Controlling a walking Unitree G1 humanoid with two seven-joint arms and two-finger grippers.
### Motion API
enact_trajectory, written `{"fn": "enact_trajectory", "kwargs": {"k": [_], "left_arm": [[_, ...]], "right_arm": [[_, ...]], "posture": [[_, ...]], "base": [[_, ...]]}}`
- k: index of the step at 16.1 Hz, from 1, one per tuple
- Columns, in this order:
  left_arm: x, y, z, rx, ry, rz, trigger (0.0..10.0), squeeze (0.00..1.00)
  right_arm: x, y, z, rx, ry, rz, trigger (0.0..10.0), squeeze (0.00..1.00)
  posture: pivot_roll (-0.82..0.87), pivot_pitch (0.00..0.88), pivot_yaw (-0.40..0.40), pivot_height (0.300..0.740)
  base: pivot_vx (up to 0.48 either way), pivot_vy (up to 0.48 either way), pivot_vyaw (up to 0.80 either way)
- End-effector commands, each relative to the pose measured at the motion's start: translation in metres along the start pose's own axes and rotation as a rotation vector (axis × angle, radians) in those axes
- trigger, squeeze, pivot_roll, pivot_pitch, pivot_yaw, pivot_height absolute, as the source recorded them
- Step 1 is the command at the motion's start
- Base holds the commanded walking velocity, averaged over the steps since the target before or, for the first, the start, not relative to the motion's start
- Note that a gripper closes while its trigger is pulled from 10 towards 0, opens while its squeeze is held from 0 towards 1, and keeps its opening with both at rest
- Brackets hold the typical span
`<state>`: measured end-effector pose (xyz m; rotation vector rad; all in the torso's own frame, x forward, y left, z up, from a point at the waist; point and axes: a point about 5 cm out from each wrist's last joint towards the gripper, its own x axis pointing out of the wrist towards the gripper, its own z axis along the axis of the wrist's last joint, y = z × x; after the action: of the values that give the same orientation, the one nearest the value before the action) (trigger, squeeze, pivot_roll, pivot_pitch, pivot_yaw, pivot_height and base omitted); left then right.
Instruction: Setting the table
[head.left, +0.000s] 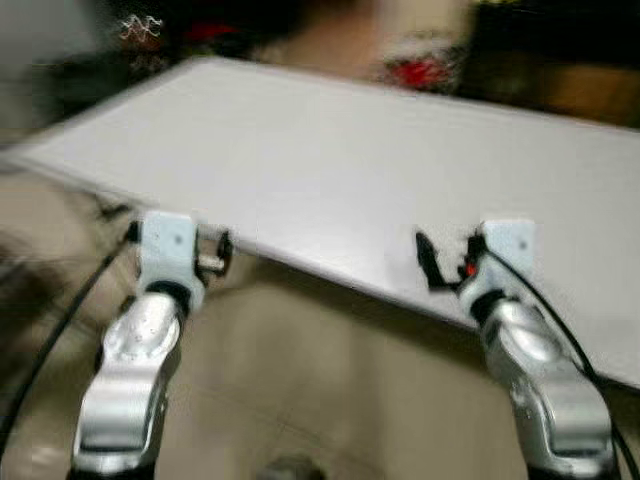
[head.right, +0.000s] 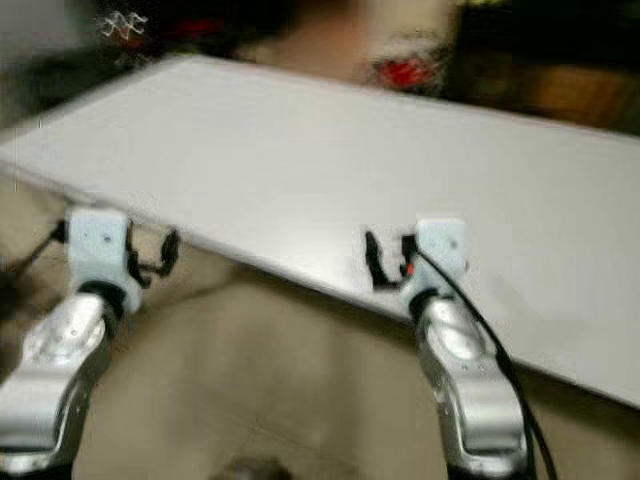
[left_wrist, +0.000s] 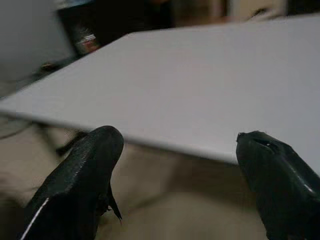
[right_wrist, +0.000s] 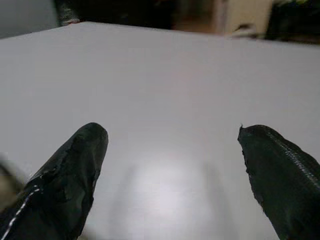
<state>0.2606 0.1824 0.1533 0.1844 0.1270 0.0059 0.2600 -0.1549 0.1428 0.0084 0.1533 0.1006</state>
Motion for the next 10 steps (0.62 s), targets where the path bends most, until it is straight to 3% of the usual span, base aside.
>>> {"fn": "enact_trajectory", "kwargs": {"k": [1, 10], "left_arm": [[0.0017, -0.0001, 0.0064, 0.015, -0.024, -0.005, 10.0, 0.0], [0.0048, 0.004, 0.0059, 0.041, -0.012, 0.002, 10.0, 0.0]], "right_arm": [[0.0003, 0.0019, 0.0049, 0.008, -0.033, 0.001, 10.0, 0.0], [0.0067, 0.0028, 0.0038, 0.032, -0.023, -0.002, 10.0, 0.0]], "posture": [[0.13, 0.0, 0.042, 0.74], [0.13, 0.0, 0.045, 0.74]], "base": [[0.0, 0.349, 0.8], [0.0, 0.357, 0.8]]}}
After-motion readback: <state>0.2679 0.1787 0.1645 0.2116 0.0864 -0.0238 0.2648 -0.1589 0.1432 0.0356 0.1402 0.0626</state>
